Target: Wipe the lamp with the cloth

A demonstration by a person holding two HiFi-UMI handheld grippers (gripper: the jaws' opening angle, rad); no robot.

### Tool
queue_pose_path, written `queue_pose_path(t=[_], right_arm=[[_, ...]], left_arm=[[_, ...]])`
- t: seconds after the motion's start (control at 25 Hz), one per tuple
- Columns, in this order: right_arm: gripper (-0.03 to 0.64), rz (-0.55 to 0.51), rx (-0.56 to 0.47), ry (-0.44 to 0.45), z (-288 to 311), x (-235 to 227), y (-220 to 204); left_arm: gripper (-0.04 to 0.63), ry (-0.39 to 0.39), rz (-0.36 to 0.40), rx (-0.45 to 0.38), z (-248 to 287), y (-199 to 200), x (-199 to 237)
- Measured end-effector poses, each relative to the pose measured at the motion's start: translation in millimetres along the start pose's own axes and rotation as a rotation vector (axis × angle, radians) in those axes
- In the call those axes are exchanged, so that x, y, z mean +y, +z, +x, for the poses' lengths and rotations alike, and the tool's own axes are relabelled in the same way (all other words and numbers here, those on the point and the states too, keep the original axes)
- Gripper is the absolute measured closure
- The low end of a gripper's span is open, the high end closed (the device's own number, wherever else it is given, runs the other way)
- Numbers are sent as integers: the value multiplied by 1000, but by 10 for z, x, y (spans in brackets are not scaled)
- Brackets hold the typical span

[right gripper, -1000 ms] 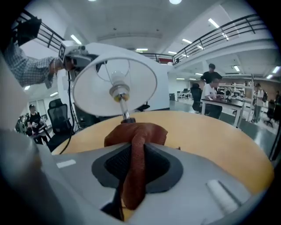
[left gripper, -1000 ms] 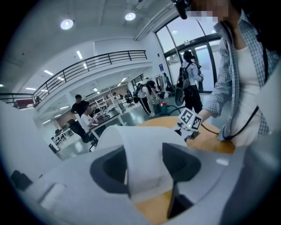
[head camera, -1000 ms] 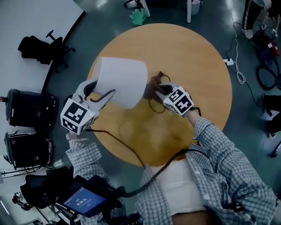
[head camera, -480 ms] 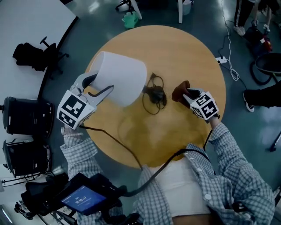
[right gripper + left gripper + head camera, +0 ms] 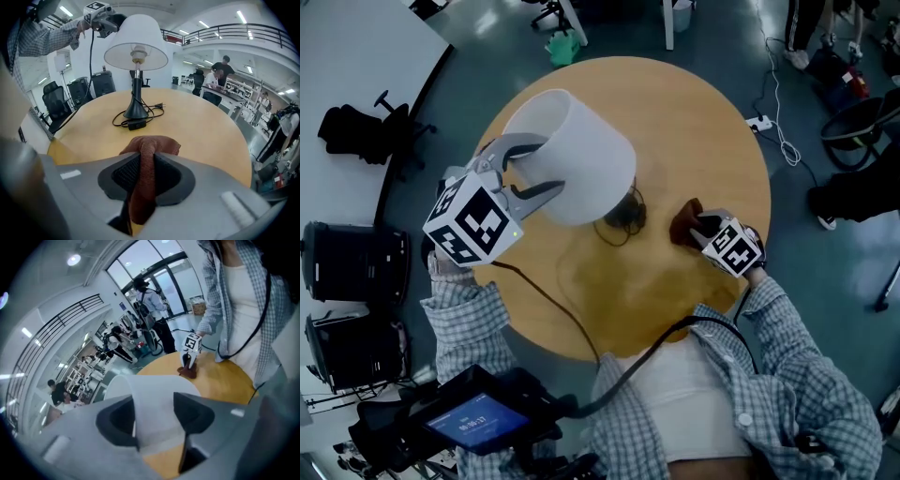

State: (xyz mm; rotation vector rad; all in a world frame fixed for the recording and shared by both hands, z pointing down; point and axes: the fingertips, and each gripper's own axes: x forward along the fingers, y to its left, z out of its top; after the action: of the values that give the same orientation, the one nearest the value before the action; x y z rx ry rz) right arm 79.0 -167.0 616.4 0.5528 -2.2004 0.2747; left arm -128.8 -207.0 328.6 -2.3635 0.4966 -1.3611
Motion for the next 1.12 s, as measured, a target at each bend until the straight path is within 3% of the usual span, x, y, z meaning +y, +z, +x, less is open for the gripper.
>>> queue_pose_path(t=[0.24,0.52,0.68,0.76,0.84,1.12], right_arm=[[532,42,-38,85,26,240,63],[523,90,-20,103,268,360,30],[483,93,-16,91,400,368,-72],[415,95,-20,95,430,395,-68],[359,104,-28,96,424,412,-19],[348,151,-64,70,297,355,38]], left_arm=[[353,-14,176,42,60,380,-315],[339,36,225,66,43,488,-579],[309,62,214,49,88,500,-669],[258,63,208,43,100,486,-709],[256,82,192,20,91,489,-696],[255,163,50,-144,-37,564,-559]])
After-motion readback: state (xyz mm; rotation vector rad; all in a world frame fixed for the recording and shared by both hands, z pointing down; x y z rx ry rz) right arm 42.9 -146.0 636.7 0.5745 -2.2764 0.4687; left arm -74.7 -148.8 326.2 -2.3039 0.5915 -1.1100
